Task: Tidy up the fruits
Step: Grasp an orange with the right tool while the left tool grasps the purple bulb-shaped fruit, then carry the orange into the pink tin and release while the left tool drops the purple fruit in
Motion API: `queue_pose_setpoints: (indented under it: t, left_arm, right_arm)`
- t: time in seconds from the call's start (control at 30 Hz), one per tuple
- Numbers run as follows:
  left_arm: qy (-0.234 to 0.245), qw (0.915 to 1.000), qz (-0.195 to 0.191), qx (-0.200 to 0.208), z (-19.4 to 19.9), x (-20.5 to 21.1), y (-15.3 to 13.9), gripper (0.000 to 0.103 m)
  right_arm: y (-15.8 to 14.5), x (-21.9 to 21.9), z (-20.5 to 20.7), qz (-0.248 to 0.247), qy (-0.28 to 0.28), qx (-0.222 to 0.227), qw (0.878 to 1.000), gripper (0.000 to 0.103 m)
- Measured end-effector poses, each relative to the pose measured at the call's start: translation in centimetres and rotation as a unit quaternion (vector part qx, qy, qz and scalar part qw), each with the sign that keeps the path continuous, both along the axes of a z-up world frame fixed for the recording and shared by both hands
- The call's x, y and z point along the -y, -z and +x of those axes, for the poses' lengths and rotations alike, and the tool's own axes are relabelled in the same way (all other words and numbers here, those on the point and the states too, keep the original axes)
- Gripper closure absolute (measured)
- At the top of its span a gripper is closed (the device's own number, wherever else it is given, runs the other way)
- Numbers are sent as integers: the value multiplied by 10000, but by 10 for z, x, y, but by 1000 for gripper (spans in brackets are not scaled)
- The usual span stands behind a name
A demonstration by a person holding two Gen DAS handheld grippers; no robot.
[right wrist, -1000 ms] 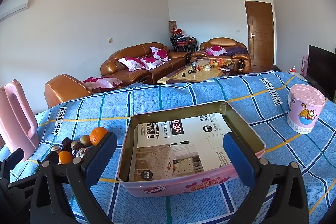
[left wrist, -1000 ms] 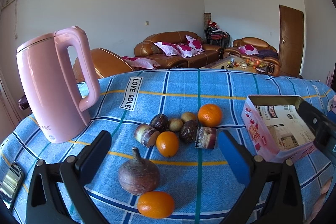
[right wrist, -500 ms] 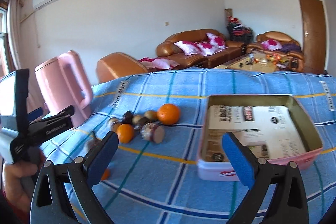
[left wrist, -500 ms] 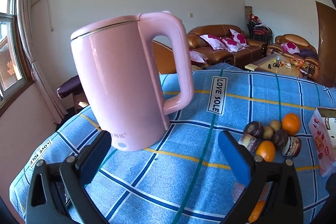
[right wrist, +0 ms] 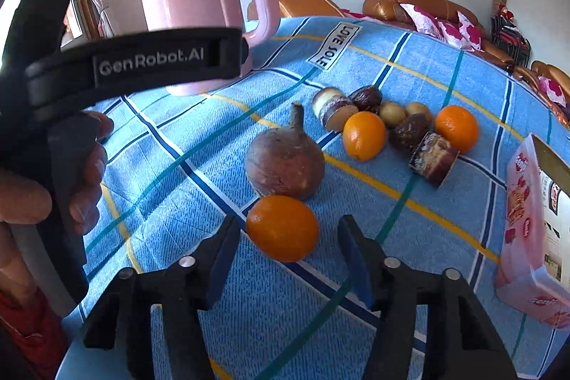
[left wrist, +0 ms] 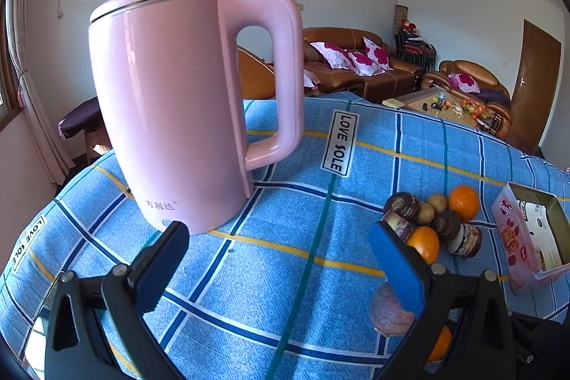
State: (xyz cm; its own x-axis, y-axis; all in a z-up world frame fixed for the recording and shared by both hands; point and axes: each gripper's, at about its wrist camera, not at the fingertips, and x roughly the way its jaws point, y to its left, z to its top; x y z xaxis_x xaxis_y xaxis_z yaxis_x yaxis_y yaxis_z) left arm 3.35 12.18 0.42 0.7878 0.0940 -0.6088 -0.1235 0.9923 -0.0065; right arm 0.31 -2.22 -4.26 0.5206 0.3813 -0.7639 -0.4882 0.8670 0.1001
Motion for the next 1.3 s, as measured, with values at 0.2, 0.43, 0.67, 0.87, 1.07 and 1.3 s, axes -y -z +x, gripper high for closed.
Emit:
queue_pose_setpoints:
  t: [0.2,0.43,0.67,0.87,1.07,1.3]
  left_arm:
    - [745,9948,-665,-204,6,10,8,0]
    - [1920,9783,-486,-601,1,57,20,21]
    - [1815,9767,-229,-1118,10,67,42,35]
    - [1971,9728,-107,-1211,10,74,51,50]
    - [1735,9776,-564,-1052,11,58,47,50]
    - [1267,9893,-725,76,-7,47,19,50]
  right_arm:
    - [-5,20,-8,-77,266,123,9995,62]
    - [-27,82,-17,173,1038,745,9917,62]
    - [-42,121,-20,357,1500,1156,9813,62]
    - [-43,135,-13,577,1816,1040,9762,62]
    - [-47,143,-18,618,1918,1163,9726,62]
    - [-60,176,-24,678,2326,1532,9580,62]
